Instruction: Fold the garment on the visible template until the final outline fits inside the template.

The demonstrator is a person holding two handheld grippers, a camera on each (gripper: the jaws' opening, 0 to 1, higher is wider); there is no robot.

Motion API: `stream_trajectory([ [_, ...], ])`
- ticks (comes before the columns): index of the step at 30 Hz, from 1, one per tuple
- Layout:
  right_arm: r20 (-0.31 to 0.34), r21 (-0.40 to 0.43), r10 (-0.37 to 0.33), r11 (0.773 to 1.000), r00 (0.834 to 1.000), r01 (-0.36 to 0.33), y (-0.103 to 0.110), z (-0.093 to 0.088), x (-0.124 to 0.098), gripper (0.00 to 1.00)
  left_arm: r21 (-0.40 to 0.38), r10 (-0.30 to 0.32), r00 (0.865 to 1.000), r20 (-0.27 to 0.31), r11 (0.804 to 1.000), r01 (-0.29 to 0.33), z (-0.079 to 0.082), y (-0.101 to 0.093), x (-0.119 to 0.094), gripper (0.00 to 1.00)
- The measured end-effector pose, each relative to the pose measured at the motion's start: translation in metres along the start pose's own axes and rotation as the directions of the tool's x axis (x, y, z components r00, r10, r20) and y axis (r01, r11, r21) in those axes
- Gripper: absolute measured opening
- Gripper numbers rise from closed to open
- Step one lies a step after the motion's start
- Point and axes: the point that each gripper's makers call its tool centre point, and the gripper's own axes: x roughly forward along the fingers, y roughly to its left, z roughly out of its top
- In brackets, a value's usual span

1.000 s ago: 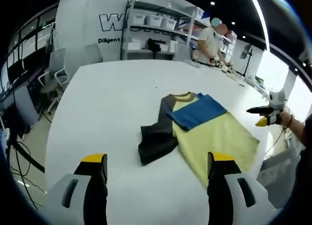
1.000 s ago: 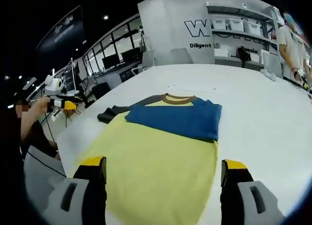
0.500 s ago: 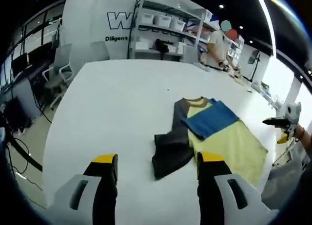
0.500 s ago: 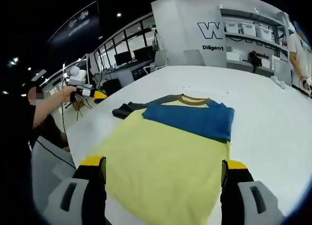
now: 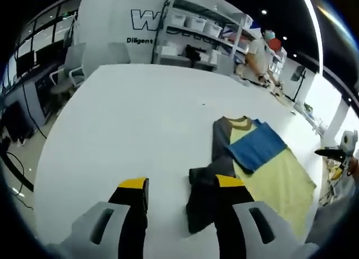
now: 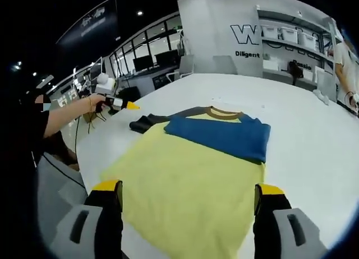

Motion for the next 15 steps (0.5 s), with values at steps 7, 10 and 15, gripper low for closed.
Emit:
stream_trajectory([
  [7,-0.009,0.009,-0.004,1.000,1.000,0.004,-0.002,-0.002,0.002,0.95,-0.006,-0.030,0.999,-0.043,1.000,0.030,-0.007,-0.004,0.024,0.31],
  [10,-0.011,0.011,-0.008,1.000,1.000,0.008,-0.003,-0.003,0.001,0.95,-0.017,-0.046,0.997,-0.066,0.999,0.045,-0.011,-0.005,0.035,0.22],
  [15,-0.019,0.014,-0.017,1.000,1.000,0.017,-0.006,-0.006,0.001,0.94,-0.046,-0.084,0.993,-0.077,0.996,0.081,-0.015,-0.013,0.045,0.20],
])
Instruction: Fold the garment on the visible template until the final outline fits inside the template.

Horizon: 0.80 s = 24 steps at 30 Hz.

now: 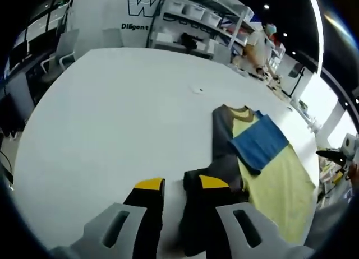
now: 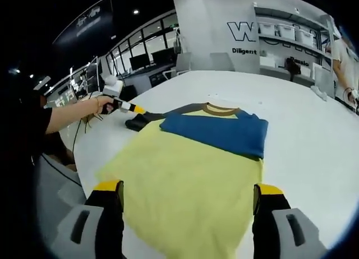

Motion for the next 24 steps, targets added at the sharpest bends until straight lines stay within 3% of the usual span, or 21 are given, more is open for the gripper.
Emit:
stream_trajectory([
  [7,-0.007,-0.003,-0.010,1.000,1.000,0.010,-0.002,-0.001,0.001,0.94,-0.027,-0.034,0.999,-0.022,0.999,0.033,-0.004,-0.005,0.008,0.04],
  [20,-0.016,-0.008,0.006,1.000,1.000,-0.006,0.003,-0.002,0.001,0.95,-0.025,-0.031,0.999,-0.032,0.999,0.031,-0.004,-0.003,-0.001,0.00],
  [24,-0.013,-0.014,0.010,1.000,1.000,-0.010,0.006,-0.002,0.002,0.95,-0.015,0.019,1.000,-0.002,1.000,-0.019,0.005,0.006,-0.012,0.00],
])
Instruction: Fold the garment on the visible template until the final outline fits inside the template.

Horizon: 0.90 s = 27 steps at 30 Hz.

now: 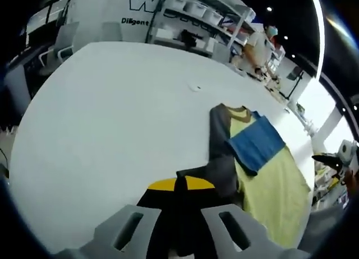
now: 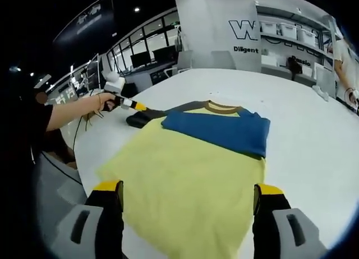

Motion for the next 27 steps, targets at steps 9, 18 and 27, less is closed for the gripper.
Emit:
stream_trajectory([
  [9,0.000,-0.015,-0.001,1.000,1.000,0.001,0.002,0.001,-0.002,0.95,-0.035,0.102,0.990,0.097,0.994,-0.099,0.023,0.026,-0.035,0.00],
  [18,0.003,-0.024,0.005,1.000,1.000,-0.005,0.005,0.002,-0.002,0.95,-0.124,0.213,0.956,0.204,0.974,-0.190,0.036,0.061,-0.073,0.00],
  [27,-0.009,-0.041,0.014,0.999,1.000,-0.014,0.010,0.003,0.001,0.94,-0.193,0.298,0.926,0.231,0.947,-0.257,0.018,0.087,-0.091,0.00],
])
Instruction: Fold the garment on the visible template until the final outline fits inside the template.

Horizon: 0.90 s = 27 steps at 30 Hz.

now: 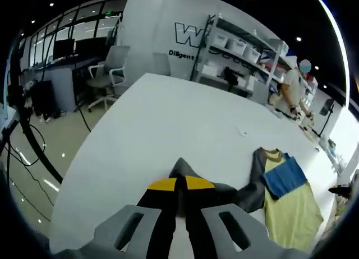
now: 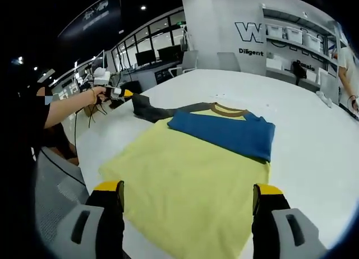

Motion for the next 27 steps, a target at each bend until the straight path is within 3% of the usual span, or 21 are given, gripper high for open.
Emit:
stream_trajectory([
  [8,-0.008,-0.001,0.003,1.000,1.000,-0.003,0.000,-0.001,0.000,0.94,-0.064,0.084,0.996,0.023,0.995,-0.082,-0.004,0.036,-0.015,0.00],
  [12,-0.006,-0.004,0.004,1.000,1.000,-0.004,0.001,-0.001,0.000,0.94,-0.084,0.117,0.993,0.011,0.990,-0.116,-0.012,0.045,-0.024,0.00],
  [15,-0.008,0.002,0.003,1.000,1.000,-0.003,0.000,-0.002,-0.001,0.94,-0.085,0.142,0.990,-0.019,0.986,-0.143,-0.023,0.047,-0.028,0.00],
  [17,-0.009,0.004,-0.001,1.000,1.000,0.001,0.000,-0.003,-0.001,0.94,-0.112,0.160,0.984,-0.078,0.979,-0.168,-0.041,0.047,-0.030,0.00],
  [23,-0.014,0.002,0.001,1.000,1.000,-0.001,0.003,-0.004,-0.002,0.94,-0.086,0.181,0.970,-0.160,0.977,-0.196,-0.063,0.050,-0.028,0.01],
  [25,-0.011,0.006,0.001,1.000,1.000,-0.001,0.002,-0.004,-0.002,0.94,-0.088,0.195,0.963,-0.185,0.973,-0.214,-0.069,0.052,-0.029,0.05],
  [27,-0.011,0.008,0.000,1.000,1.000,0.000,0.002,-0.004,-0.002,0.94,-0.104,0.229,0.959,-0.166,0.963,-0.248,-0.064,0.058,-0.030,0.21],
])
